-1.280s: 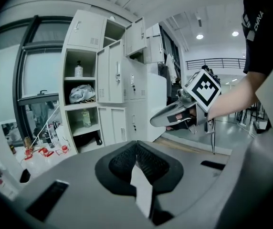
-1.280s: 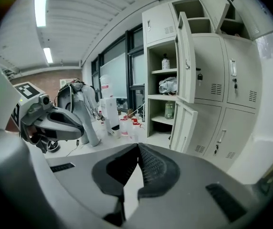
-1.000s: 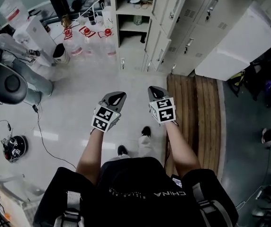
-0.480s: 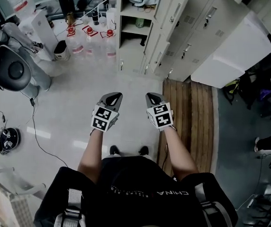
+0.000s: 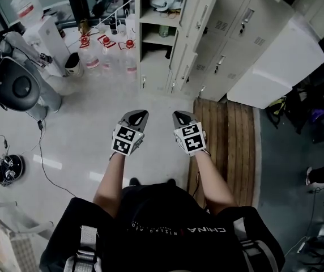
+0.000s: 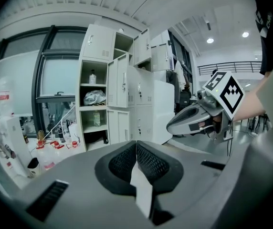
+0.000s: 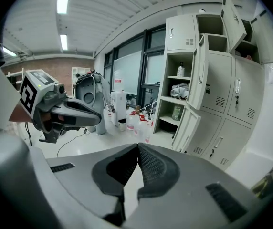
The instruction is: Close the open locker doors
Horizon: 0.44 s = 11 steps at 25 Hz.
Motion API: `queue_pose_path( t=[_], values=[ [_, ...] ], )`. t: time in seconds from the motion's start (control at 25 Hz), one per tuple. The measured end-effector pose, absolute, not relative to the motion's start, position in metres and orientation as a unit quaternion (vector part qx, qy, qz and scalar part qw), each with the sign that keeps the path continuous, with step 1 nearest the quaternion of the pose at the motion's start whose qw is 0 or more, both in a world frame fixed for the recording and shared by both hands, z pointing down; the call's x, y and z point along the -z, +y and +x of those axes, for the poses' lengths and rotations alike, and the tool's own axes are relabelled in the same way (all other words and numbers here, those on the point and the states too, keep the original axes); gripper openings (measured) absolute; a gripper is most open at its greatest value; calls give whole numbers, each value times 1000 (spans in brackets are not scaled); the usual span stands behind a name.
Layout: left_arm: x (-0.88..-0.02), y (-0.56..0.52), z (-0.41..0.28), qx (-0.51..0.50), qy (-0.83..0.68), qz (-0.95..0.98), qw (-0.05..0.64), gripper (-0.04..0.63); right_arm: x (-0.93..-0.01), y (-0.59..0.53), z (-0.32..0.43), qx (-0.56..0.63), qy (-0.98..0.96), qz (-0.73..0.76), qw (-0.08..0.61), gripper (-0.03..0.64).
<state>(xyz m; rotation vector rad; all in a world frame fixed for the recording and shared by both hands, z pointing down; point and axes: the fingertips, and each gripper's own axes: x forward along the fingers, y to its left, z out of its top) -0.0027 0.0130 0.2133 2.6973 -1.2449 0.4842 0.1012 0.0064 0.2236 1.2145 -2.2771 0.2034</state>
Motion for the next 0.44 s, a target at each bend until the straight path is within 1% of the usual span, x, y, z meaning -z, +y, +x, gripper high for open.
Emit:
queue_pose_path(
  t=[0.44],
  values=[
    [-212,8,18,-165,-398,900,58,20,-225,-1,118,-81,-846,456,263,31]
  ],
)
